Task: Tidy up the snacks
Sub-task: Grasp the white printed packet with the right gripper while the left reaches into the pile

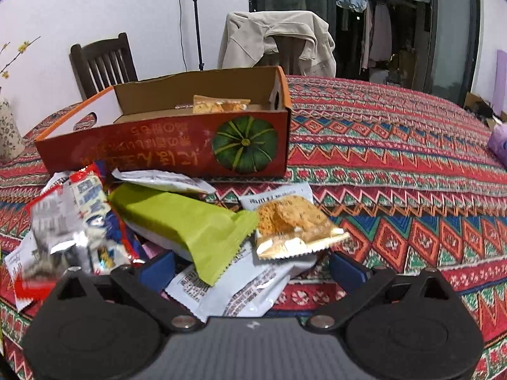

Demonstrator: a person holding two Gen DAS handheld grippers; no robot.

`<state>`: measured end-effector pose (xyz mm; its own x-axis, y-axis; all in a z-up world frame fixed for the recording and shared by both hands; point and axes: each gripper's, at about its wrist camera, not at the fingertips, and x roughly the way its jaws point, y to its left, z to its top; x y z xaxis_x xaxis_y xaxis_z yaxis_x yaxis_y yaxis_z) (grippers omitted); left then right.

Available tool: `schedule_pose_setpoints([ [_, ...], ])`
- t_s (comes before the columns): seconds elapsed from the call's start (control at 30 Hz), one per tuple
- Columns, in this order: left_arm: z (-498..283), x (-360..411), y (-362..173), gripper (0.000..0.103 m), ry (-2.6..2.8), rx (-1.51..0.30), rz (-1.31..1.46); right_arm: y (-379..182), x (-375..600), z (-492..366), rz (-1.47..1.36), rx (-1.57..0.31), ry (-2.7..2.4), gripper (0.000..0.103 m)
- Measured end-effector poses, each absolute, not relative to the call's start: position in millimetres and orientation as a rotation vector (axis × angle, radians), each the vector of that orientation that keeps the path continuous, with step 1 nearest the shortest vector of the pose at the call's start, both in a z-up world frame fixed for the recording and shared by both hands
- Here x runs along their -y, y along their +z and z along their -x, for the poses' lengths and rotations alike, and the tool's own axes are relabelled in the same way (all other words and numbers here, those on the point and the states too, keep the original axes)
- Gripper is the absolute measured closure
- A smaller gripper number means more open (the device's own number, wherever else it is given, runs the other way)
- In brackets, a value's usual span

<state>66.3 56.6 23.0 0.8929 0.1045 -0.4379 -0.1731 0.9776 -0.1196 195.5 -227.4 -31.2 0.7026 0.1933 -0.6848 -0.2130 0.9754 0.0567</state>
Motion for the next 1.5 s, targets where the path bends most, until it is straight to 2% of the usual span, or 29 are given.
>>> schedule_pose_setpoints([
  [0.13, -68.4, -55.9, 21.4, 0.000, 0.144, -0.452, 0.161, -32.2, 235.6, -186.3, 0.074, -0.744, 0.216, 0.008],
  [0.33, -71.0, -48.6, 19.2, 0.000, 0.128, -0.463, 0.152, -31.5, 245.5, -180.9, 0.079, -0.731, 0.236, 0.013],
  [0.4, -71.1, -47.4, 19.3, 0.000, 0.127, -0.463, 0.151, -31.4, 241.8, -178.5, 0.093, -0.717, 0.249, 0.018],
  [0.53, -69.5, -46.3, 20.6, 0.000, 0.134, -0.463, 0.148, -28.4, 240.7, -172.9, 0.090, -0.704, 0.291, 0.040],
  [0.67, -66.5, -47.1, 22.5, 0.000, 0.145, -0.460, 0.142, -26.6, 242.8, -167.4, 0.074, -0.693, 0.292, 0.044],
  [0.77, -65.9, -47.6, 21.8, 0.000, 0.151, -0.466, 0.140, -23.1, 245.1, -161.1, 0.058, -0.673, 0.301, 0.055],
  [1.03, -68.8, -41.6, 16.5, 0.000, 0.139, -0.500, 0.124, -17.2, 245.7, -149.0, 0.078, -0.652, 0.308, 0.057],
  [1.33, -74.5, -28.1, 8.6, 0.000, 0.113, -0.552, 0.094, -25.5, 229.6, -164.5, 0.148, -0.685, 0.297, 0.050],
  [1.4, -75.7, -23.8, 7.9, 0.000, 0.100, -0.558, 0.083, -25.4, 229.0, -165.8, 0.144, -0.687, 0.300, 0.050],
  [1.5, -76.3, -18.0, 7.3, 0.000, 0.086, -0.561, 0.065, -25.7, 231.7, -161.3, 0.133, -0.680, 0.314, 0.057],
])
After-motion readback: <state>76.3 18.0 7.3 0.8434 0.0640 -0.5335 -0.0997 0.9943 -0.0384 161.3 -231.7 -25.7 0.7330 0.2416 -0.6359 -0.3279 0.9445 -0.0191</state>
